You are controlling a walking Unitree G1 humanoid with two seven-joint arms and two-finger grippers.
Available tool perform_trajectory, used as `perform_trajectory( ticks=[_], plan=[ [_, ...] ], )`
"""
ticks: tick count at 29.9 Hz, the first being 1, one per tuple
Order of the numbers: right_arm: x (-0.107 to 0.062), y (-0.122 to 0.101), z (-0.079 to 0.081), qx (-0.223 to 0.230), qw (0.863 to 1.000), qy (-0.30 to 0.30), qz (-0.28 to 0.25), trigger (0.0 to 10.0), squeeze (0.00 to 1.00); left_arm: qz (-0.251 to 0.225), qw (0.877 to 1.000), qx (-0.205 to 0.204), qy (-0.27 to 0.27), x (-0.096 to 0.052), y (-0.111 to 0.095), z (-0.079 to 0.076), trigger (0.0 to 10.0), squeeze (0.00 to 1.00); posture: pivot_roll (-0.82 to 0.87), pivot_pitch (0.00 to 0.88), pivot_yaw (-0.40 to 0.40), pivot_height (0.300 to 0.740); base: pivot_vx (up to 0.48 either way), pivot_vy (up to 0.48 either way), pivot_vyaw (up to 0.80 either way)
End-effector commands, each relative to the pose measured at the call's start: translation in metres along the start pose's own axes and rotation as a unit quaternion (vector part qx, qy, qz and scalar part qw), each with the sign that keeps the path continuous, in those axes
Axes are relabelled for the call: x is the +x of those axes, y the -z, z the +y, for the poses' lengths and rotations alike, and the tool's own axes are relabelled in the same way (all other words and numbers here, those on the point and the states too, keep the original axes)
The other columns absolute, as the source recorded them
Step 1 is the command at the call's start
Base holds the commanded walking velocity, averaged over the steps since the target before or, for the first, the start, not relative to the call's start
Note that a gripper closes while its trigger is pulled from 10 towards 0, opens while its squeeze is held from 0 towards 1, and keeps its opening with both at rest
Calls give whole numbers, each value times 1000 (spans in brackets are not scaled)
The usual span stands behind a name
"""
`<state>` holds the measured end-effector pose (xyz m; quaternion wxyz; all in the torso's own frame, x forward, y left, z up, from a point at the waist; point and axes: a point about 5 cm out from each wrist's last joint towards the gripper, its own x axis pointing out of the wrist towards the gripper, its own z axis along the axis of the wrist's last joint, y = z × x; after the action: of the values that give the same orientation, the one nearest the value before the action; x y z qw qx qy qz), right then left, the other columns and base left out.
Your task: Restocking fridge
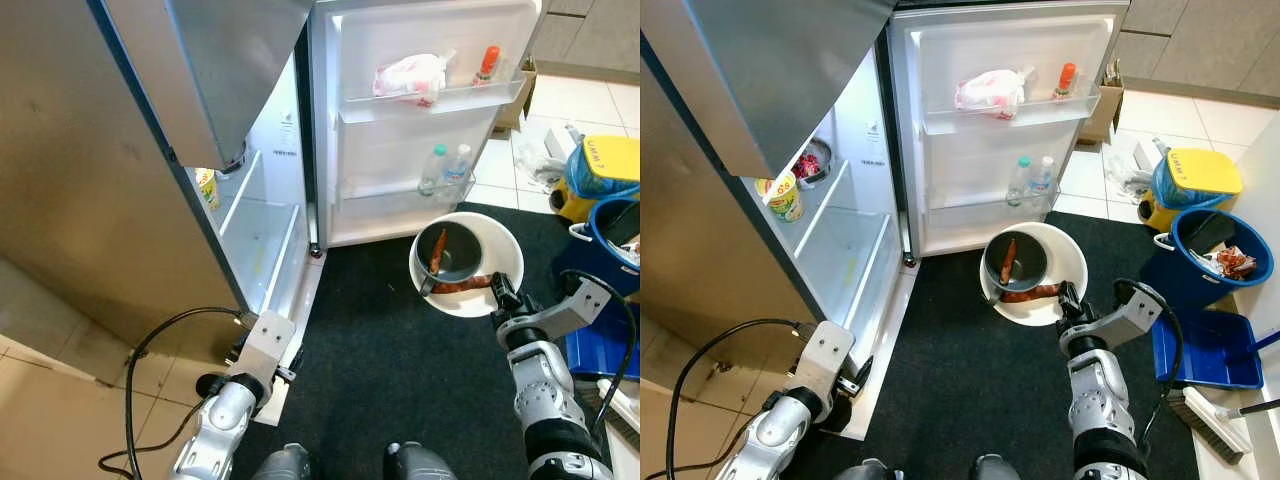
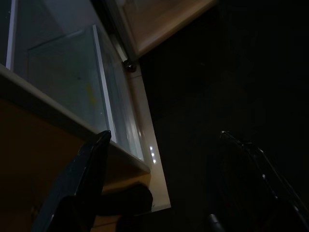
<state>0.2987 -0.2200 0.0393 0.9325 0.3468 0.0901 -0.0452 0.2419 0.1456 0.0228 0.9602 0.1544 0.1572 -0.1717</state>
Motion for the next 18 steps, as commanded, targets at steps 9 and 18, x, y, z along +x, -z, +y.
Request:
perform_trajectory(
  ticks=[9,18],
  plan=[
    [-5,-3,-5,-10,1000,20,-8,10000,0,23,1000,-16,-7,0,11,-6,10000,0,-41,126,-12,740,0,0,240],
    [-6,-3,-10,-12,999,39,-8,10000,0,19,1000,-12,-3,4,9,-9,10000,0,-44,124,-11,740,0,0,781]
  ],
)
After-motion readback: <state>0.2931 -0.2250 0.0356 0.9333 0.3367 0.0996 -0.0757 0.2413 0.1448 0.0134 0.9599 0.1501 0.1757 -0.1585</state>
